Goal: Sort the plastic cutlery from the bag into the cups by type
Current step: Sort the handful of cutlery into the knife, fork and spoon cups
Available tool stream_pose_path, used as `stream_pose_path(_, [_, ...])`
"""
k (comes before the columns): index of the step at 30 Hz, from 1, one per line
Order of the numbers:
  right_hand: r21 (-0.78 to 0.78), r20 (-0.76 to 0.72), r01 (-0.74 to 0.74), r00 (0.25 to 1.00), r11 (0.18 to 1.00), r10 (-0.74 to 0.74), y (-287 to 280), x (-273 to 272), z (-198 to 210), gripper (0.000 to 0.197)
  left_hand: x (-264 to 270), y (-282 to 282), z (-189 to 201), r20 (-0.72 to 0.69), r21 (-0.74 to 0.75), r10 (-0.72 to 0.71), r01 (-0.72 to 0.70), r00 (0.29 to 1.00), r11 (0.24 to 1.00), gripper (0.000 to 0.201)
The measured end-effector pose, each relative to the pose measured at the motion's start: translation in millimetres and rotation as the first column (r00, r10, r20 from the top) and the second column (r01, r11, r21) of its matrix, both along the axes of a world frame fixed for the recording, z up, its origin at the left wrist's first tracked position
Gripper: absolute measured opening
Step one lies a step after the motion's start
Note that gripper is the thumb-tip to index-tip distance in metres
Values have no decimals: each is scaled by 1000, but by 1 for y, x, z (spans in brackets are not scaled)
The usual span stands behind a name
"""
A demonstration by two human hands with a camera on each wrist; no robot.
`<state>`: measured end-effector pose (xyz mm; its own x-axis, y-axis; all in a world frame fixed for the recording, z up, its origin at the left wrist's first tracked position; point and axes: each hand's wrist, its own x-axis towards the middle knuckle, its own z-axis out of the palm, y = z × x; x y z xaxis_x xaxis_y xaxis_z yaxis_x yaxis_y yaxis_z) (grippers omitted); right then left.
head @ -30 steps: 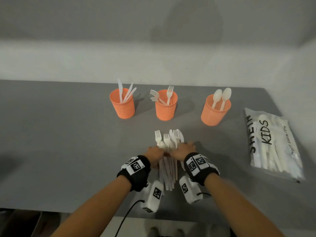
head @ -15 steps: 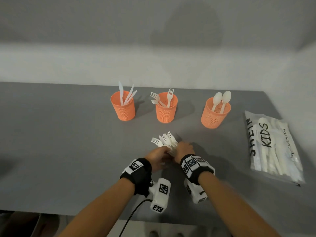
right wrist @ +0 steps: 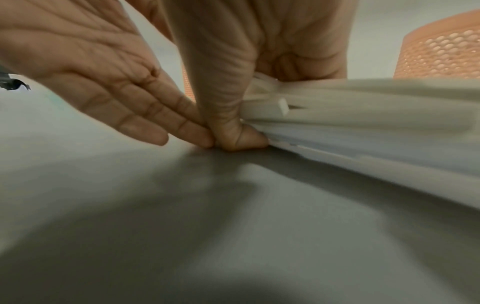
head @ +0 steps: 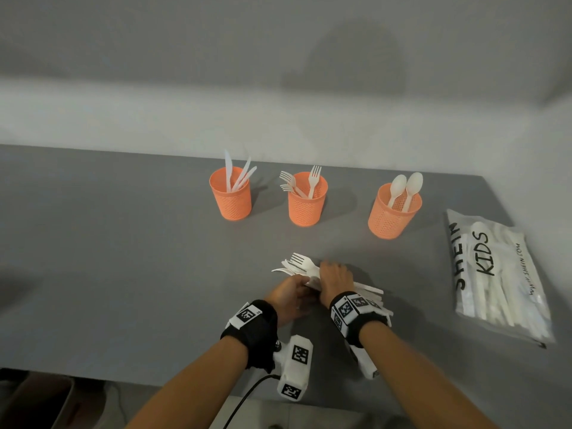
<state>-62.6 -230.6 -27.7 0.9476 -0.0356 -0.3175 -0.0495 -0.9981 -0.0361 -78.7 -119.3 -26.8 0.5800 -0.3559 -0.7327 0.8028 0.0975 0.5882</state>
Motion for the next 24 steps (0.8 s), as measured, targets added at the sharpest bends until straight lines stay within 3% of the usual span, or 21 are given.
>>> stream_pose_path(13, [41,71,-113,991,993,110,-7,-7,-2,42,-14,20,12,71,50,1,-5,997,999,45])
stream_pose_path(16, [132,63,-36,998,991,28,-5,-10,-1,43,-17,22,12,78,44,-3,-1,997,999,43])
stream_pose_path(18, [276,69,43,996,960,-64,-5,-8,6,42,-18,25,12,87,43,7,-11,996,999,35])
stream_pose_path(20, [486,108,98,979,868,-170,-6,-2,16,38,-17,29,14,79,47,20,-24,997,999,27])
stream_pose_path(24, [879,81,136,902,457,-424,-5,15,48,36,-19,39,16,36,27,74,-75,997,997,19])
